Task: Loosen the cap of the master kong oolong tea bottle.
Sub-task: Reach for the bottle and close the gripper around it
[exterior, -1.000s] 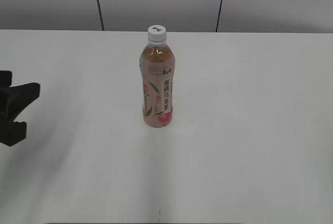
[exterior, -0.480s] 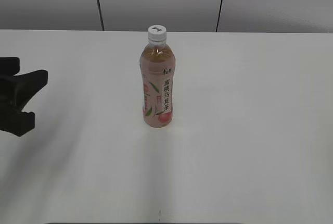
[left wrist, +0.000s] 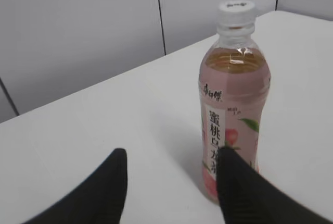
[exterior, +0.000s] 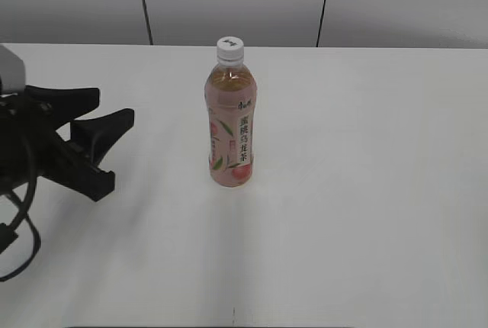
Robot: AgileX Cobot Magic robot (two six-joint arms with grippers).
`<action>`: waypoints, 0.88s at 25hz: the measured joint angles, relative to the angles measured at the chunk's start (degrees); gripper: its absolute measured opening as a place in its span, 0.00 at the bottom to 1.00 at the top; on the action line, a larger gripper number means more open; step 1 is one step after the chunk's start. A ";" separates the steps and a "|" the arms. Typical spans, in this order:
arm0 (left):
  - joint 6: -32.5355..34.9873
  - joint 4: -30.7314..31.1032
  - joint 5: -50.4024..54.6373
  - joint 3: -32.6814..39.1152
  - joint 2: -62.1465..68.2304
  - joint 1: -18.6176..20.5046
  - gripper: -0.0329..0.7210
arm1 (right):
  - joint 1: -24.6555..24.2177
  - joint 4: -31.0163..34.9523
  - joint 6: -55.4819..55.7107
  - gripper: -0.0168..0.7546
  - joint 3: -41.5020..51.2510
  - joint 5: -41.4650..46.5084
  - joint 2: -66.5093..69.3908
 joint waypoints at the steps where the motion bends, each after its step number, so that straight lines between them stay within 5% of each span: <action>1: -0.04 0.26 -4.32 0.00 2.58 0.06 0.51 | 0.00 0.00 0.00 0.62 0.00 0.00 0.00; 9: -0.15 2.40 -23.09 0.00 18.94 0.06 0.75 | 0.00 0.00 0.00 0.62 0.00 0.00 0.00; 22: -3.11 10.23 -26.69 -9.23 32.22 0.06 0.78 | 0.00 0.00 0.00 0.62 0.00 0.00 0.00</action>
